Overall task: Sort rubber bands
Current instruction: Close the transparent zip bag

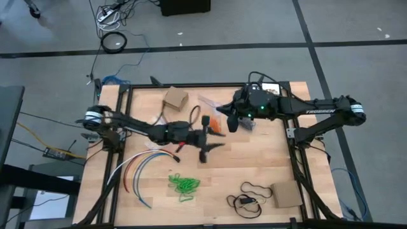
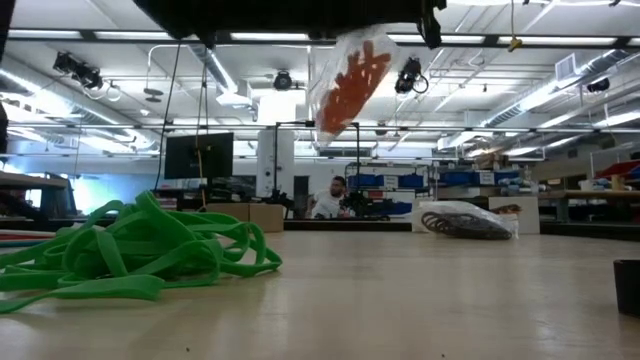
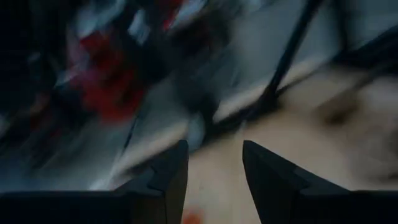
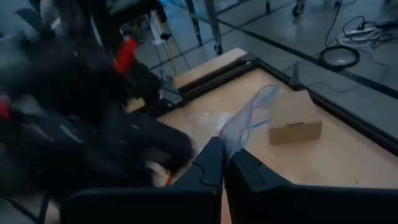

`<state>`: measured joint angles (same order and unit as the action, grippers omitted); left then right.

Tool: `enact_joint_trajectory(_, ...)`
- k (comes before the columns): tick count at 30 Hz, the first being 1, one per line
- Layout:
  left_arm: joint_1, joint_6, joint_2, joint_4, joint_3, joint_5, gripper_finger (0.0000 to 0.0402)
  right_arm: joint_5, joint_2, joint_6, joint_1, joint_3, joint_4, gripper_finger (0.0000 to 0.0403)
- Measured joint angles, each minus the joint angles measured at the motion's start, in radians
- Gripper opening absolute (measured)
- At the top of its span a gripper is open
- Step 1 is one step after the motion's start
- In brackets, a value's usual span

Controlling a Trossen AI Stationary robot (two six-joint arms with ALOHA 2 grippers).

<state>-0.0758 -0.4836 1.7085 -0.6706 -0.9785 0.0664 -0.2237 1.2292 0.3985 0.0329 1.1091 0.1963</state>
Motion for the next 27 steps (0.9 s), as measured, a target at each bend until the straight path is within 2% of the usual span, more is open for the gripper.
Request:
enact_joint_trajectory(2, 0.029, 0.052, 0.059, 0.026, 0.007, 0.087, 0.0160, 0.001, 0.006, -0.001, -0.006, 0.000, -0.035, 0.0000)
enact_joint_trajectory(3, 0.045, 0.086, 0.084, 0.040, 0.007, 0.097, 0.0160, 0.002, 0.006, -0.002, -0.007, 0.000, -0.048, 0.0000)
enact_joint_trajectory(7, 0.084, 0.255, 0.167, 0.123, 0.005, 0.096, 0.0160, 0.004, 0.002, -0.007, -0.014, 0.000, -0.046, 0.0000)
enact_joint_trajectory(10, 0.080, 0.301, 0.172, 0.169, 0.007, 0.087, 0.0159, 0.003, 0.002, -0.008, -0.014, 0.000, -0.030, 0.0000)
enact_joint_trajectory(19, 0.005, 0.233, 0.004, 0.389, 0.005, 0.076, 0.0122, 0.017, -0.059, -0.048, -0.024, 0.000, 0.108, 0.0000)
enact_joint_trajectory(23, -0.004, 0.270, -0.086, 0.507, 0.004, 0.079, 0.0112, 0.120, -0.103, -0.101, -0.040, 0.000, 0.148, 0.0000)
enact_joint_trajectory(27, 0.006, 0.300, -0.165, 0.548, 0.021, 0.079, 0.0110, 0.225, -0.145, -0.123, -0.048, 0.000, 0.228, 0.0000)
